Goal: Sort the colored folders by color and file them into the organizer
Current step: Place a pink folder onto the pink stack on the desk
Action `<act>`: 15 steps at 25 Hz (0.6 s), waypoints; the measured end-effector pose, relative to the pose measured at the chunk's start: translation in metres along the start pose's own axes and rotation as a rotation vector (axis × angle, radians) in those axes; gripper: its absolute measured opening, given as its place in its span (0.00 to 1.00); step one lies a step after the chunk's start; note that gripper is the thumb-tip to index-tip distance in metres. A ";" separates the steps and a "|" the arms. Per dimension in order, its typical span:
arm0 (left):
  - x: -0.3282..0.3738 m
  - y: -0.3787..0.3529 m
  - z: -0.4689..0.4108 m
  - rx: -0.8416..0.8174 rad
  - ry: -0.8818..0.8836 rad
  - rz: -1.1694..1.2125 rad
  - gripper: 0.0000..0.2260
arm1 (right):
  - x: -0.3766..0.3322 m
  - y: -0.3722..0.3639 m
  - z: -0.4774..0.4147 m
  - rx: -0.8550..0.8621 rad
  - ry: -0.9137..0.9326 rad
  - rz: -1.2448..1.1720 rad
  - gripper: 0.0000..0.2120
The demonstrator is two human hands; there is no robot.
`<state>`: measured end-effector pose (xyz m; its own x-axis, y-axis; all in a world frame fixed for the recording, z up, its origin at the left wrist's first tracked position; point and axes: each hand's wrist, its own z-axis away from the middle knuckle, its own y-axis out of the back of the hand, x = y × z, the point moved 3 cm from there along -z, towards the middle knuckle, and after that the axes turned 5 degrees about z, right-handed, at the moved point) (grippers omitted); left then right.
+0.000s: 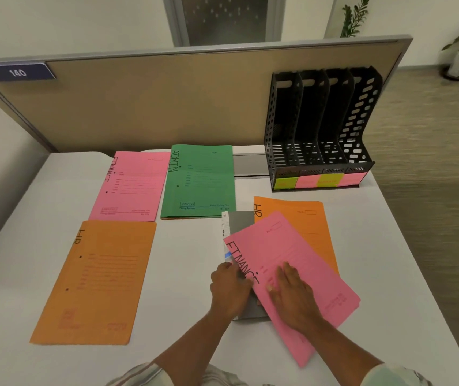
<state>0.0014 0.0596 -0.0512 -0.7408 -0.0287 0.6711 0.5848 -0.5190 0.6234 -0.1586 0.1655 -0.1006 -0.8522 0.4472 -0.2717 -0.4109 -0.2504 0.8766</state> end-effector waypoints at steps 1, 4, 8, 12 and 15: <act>0.003 -0.006 0.006 -0.014 -0.002 0.044 0.11 | 0.001 0.000 0.000 0.004 -0.001 -0.015 0.32; 0.008 -0.026 0.025 -0.143 0.102 0.332 0.10 | 0.003 0.001 -0.002 0.012 -0.005 -0.048 0.29; 0.014 -0.041 0.039 -0.185 0.144 0.583 0.14 | 0.007 0.002 -0.004 0.005 -0.003 -0.070 0.28; 0.016 -0.037 0.036 -0.139 0.245 0.692 0.12 | 0.017 0.010 -0.005 0.057 0.016 -0.081 0.27; 0.019 -0.027 0.032 -0.113 0.222 0.768 0.09 | 0.024 0.017 -0.009 0.091 -0.021 -0.094 0.27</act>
<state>-0.0178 0.1006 -0.0425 -0.2013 -0.5755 0.7926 0.9292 -0.3683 -0.0314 -0.1892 0.1641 -0.0958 -0.8038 0.4834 -0.3467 -0.4568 -0.1282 0.8803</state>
